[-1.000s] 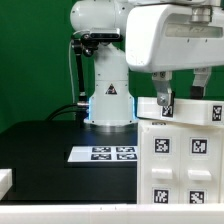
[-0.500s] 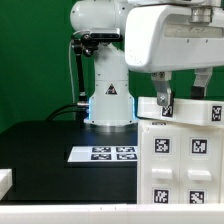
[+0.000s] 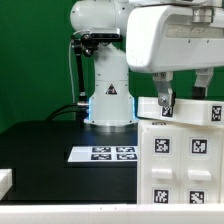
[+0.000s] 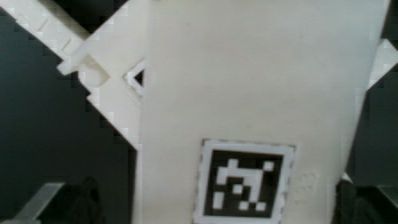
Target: Assemble cabinet
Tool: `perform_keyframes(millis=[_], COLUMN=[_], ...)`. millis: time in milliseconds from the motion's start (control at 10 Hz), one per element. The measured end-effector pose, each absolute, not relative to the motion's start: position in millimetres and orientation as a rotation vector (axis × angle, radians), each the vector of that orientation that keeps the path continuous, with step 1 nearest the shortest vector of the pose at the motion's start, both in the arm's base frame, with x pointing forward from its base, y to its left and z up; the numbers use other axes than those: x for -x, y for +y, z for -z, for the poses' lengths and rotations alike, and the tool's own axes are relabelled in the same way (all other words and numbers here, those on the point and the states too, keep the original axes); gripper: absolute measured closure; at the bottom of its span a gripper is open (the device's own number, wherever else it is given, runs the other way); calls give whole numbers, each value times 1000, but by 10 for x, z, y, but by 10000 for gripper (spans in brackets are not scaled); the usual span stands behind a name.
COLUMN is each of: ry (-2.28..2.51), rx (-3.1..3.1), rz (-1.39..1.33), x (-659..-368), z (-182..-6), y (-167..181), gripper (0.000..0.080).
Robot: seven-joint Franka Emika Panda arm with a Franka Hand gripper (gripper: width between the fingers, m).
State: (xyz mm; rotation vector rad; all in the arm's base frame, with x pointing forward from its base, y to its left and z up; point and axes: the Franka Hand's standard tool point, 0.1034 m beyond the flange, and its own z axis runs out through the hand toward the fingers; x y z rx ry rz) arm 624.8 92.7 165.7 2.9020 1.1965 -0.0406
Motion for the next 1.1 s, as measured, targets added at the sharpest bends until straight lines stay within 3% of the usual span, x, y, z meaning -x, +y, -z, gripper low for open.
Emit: perform_keyframes(millis=[700,1100], ry=[1192,1108], rx=[-2909,-2941], rz=[68,66], x=[-6210,-6213], z=[-1548,-1549], y=[906,906], gripper=[151,245])
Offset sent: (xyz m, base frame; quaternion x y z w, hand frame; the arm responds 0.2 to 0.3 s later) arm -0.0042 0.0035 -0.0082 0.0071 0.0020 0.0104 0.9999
